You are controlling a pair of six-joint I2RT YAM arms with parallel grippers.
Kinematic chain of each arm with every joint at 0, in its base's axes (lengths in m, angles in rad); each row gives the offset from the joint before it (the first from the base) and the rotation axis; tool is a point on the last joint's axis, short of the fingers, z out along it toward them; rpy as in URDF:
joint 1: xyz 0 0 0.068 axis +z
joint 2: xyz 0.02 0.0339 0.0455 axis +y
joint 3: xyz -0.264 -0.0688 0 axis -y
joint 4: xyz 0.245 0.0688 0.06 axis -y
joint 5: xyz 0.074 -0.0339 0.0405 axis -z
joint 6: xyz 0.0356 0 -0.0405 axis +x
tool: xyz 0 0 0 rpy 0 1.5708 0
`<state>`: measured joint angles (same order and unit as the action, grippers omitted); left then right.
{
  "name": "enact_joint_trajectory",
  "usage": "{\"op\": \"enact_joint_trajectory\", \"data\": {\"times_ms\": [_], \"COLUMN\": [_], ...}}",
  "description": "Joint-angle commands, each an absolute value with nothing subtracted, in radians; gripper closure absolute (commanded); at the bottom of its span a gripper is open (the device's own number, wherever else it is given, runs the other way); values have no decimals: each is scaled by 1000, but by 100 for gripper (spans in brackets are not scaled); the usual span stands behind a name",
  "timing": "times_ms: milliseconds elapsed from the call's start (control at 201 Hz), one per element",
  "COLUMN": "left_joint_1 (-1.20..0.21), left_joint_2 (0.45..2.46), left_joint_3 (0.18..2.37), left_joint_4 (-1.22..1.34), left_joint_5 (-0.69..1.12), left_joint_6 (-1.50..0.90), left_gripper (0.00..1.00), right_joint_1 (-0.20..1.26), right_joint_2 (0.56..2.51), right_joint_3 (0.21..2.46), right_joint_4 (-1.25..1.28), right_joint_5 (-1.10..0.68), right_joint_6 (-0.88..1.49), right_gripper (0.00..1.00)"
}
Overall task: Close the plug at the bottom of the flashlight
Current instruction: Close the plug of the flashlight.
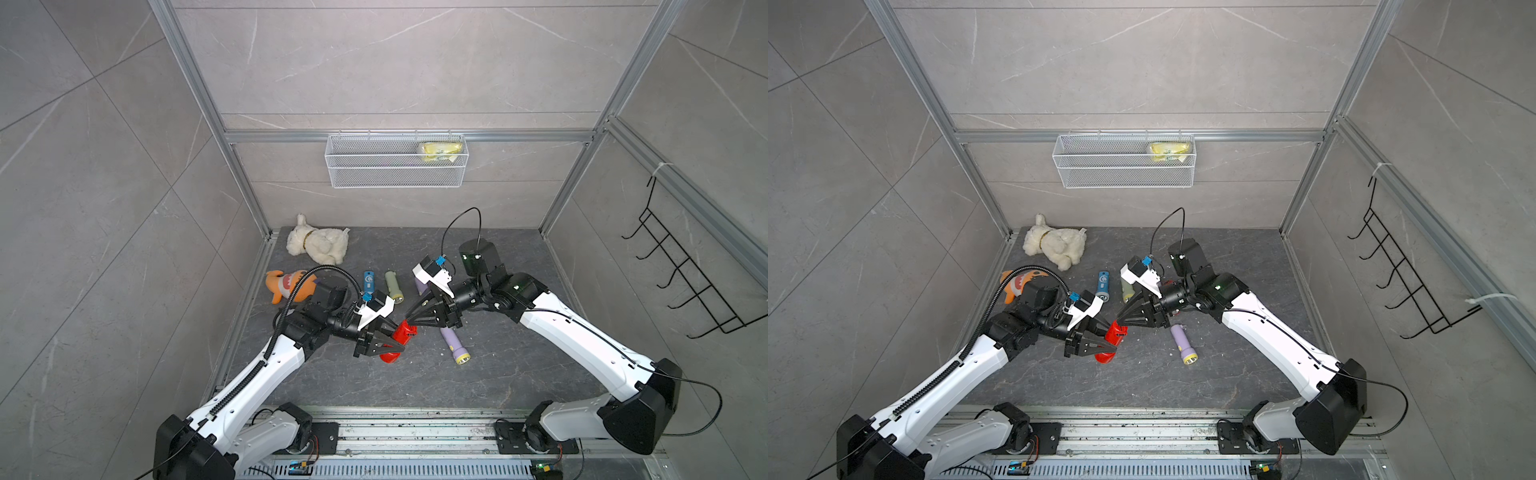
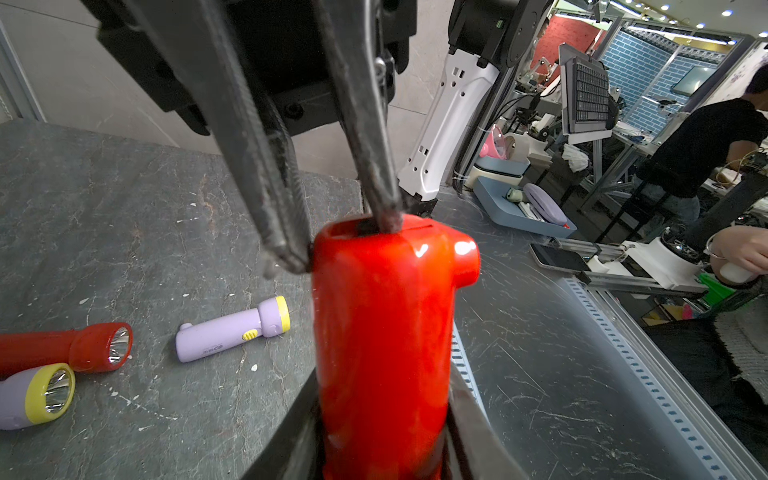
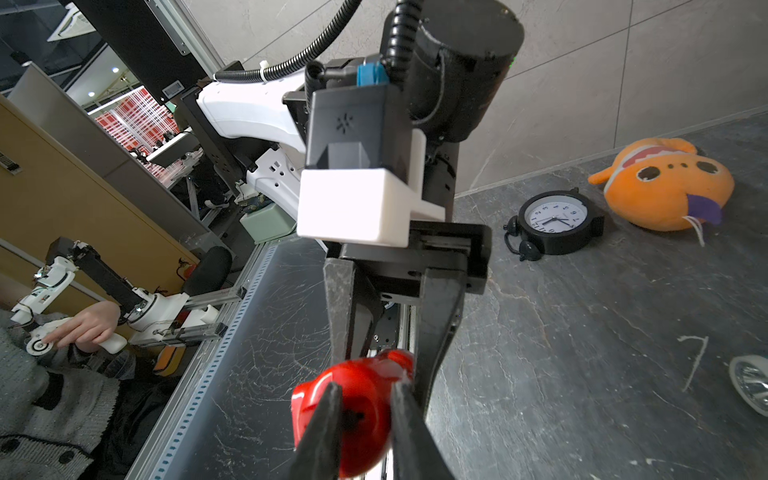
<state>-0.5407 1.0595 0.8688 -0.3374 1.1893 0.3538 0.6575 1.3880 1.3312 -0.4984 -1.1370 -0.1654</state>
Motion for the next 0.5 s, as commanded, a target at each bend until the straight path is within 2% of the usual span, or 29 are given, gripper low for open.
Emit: {"op": "enact_joint_trajectory", "data": {"times_ms": [0, 184, 428, 493], "left_joint_1": [-541, -541, -541, -541], "left_joint_2": [1053, 1045, 1039, 1038], "left_joint_3": [922, 919, 917, 916], "left_joint_4": [-275, -273, -275, -275], "left_joint_5": [1215, 1207, 1217, 1216], "left_joint_6": [363, 365, 365, 365], "left_gripper": [100, 100, 100, 100], "right_joint_1": [693, 693, 693, 693], "right_joint_2": [1414, 1412, 1402, 1398], "right_joint_3": [1344, 1335, 1331, 1346], "right_joint_4": [-559, -559, -532, -521], "right_joint_5": [-1121, -1119, -1071, -1059], "right_joint_6": [-201, -207, -199, -194], "right_gripper": [83, 98, 99, 95]}}
